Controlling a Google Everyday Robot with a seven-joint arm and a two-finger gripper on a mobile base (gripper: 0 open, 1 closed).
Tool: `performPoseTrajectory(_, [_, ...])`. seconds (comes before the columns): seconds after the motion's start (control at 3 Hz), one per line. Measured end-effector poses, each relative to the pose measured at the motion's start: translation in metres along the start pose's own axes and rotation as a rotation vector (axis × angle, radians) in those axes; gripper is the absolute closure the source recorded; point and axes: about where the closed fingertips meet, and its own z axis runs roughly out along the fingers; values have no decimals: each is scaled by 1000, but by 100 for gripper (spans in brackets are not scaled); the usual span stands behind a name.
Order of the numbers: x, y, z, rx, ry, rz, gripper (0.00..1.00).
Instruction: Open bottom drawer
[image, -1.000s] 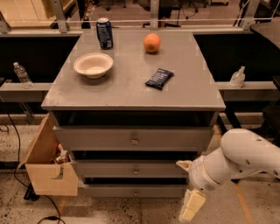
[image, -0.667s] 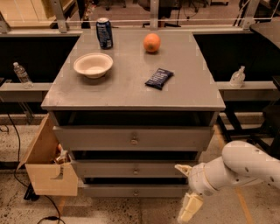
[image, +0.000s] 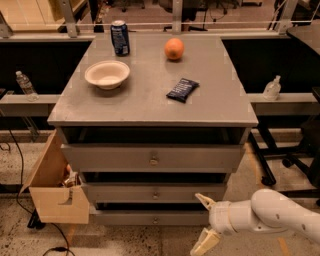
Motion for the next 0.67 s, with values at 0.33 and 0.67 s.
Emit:
performPoseTrajectory(0.33, [1,0,3,-3,-2,2,0])
performPoseTrajectory(0.67, [8,-2,15,7,-22,12,0])
